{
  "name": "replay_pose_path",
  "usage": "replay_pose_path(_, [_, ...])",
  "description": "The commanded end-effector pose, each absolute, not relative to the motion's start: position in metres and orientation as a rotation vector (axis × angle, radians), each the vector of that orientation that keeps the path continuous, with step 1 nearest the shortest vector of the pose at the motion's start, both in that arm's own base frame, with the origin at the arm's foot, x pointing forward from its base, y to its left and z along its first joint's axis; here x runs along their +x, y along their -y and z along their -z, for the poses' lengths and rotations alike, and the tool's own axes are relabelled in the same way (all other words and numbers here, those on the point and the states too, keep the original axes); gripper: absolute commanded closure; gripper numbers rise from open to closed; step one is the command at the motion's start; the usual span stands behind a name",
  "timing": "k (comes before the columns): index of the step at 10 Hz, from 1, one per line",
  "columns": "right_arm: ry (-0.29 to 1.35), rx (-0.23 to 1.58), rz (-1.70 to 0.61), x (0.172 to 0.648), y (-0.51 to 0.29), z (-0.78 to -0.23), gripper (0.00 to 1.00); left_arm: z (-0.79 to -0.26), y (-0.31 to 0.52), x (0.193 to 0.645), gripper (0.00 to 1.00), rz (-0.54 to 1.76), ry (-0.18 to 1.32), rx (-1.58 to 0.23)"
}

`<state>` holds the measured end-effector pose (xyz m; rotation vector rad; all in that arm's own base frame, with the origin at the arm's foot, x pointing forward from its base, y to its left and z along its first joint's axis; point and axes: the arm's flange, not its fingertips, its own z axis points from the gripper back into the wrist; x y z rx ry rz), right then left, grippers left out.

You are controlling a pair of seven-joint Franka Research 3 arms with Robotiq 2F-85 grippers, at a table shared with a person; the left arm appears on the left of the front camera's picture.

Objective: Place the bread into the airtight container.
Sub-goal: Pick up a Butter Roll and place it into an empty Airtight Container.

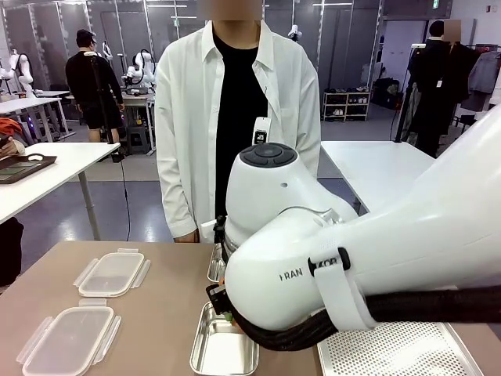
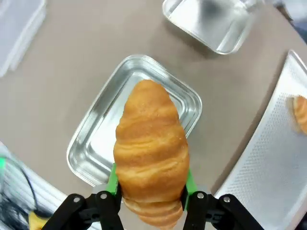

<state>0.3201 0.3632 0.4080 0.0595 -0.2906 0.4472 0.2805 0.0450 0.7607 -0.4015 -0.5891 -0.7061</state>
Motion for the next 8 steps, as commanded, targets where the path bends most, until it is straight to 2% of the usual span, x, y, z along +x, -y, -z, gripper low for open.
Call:
replay_pose_path(1, [0.314,0.117,-0.192,0.318,-0.385,-0.386,0.43,-0.762,-0.044,0.280,0.00,0.723,0.595,-0.406])
replay_pose_path(3, [0.307,0.155,-0.097,0.322,-0.387,-0.374,0.43,-0.762,-0.044,0.280,0.00,0.723,0.595,-0.406])
replay_pose_path(7, [0.260,0.144,-0.064,0.335,-0.403,-0.339,0.43,-0.762,-0.044,0.280,0.00,0.723,0.595,-0.406])
replay_pose_path(8, [0.256,0.142,-0.054,0.338,-0.404,-0.332,0.33,-0.762,-0.044,0.280,0.00,0.723,0.595,-0.406])
